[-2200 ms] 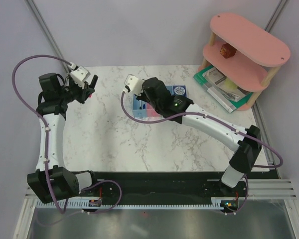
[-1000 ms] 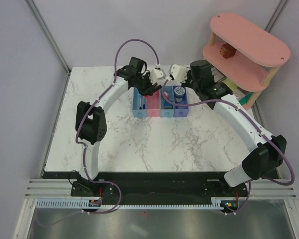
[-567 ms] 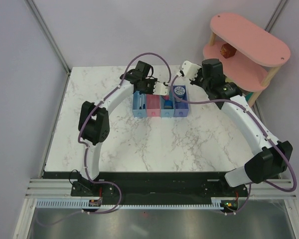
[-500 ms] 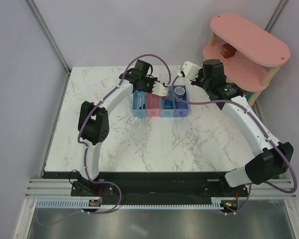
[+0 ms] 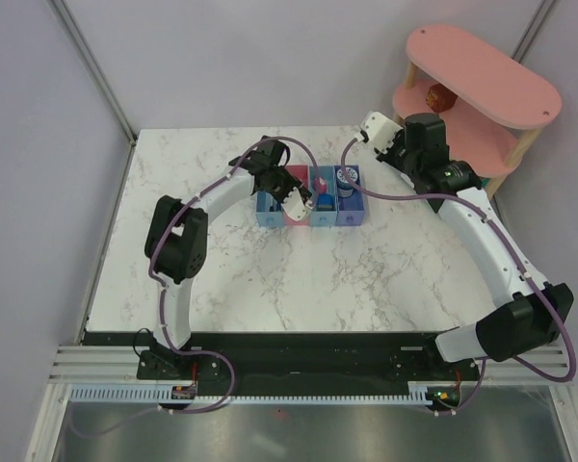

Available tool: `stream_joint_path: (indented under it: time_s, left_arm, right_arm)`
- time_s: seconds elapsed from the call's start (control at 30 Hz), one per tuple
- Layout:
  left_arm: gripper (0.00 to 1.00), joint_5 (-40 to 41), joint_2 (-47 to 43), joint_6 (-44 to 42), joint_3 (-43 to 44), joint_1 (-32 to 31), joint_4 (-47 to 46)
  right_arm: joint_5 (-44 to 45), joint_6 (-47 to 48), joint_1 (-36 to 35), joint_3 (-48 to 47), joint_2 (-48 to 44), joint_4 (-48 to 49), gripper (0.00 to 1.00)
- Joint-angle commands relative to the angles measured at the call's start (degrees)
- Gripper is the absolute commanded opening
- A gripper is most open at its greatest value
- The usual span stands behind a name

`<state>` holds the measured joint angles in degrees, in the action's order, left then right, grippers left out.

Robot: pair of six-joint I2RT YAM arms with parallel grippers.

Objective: Sort the stationery into containers
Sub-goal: Pick up the pen from the center of the board.

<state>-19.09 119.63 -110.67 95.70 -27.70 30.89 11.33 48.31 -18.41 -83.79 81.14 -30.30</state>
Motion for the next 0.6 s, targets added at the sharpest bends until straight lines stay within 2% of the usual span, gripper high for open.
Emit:
stream_joint_path:
  time_s: [0.0, 0.5, 0.57]
  left_arm:
    - [0.02, -4.5, -4.3, -29.6, -0.4, 0.5, 2.1]
    - [0.02, -5.6, -5.6, -39.7, -2.7, 3.5, 2.9]
    - [0.09, -5.9, -5.4, -39.6, -2.5, 3.5, 2.8]
  right_arm:
    - [-3.0, -4.0, 1.4, -1.1, -0.7, 0.2, 0.05]
    - [-5.1, -6.3, 1.6, -1.6, -1.0, -0.4, 0.05]
    - [-5.3, -6.7, 1.6, -1.6, -1.0, -0.5, 0.05]
